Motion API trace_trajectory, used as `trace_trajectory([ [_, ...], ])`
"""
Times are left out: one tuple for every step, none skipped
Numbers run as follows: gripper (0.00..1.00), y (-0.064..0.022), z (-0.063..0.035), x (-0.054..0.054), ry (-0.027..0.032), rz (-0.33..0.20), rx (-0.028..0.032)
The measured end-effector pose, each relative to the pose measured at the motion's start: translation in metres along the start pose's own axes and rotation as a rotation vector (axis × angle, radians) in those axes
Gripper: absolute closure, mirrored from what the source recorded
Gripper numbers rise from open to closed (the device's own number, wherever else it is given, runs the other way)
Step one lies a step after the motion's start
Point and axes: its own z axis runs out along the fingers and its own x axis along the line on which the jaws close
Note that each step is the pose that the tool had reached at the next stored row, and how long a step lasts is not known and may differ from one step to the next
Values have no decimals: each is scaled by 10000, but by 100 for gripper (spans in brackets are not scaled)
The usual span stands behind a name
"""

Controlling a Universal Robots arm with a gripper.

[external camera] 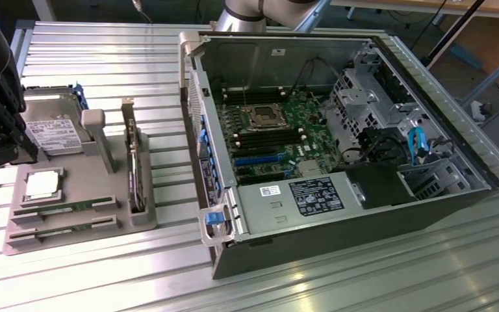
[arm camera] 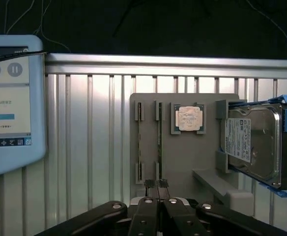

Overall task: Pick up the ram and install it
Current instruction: 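Pick up the ram and move it above insertion slot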

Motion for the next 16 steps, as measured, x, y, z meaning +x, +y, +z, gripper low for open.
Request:
trace_trajectory([
  [89,0,-1,0,0,0,-1],
  [89,0,-1,0,0,0,-1],
  [89,0,0,0,0,-1,0],
  [83,0,-1,0,0,0,-1],
  [70,0,-1,0,0,0,-1],
  [70,0,-1,0,0,-1,-1],
  [64,0,0,0,0,0,0],
  [64,0,-1,0,1,0,-1],
  [64,0,-1,0,1,0,-1],
  [64,-1,4,0,-1,0,1],
  [64,-1,19,1,0,0,-1],
  [64,0,43,3,0,-1,0],
  [64,0,58,4,0,-2,0],
  [64,1,73,5,1,-1,-1],
  [64,2,93,6,0,-1,-1],
  [64,3,112,7,0,0,-1],
])
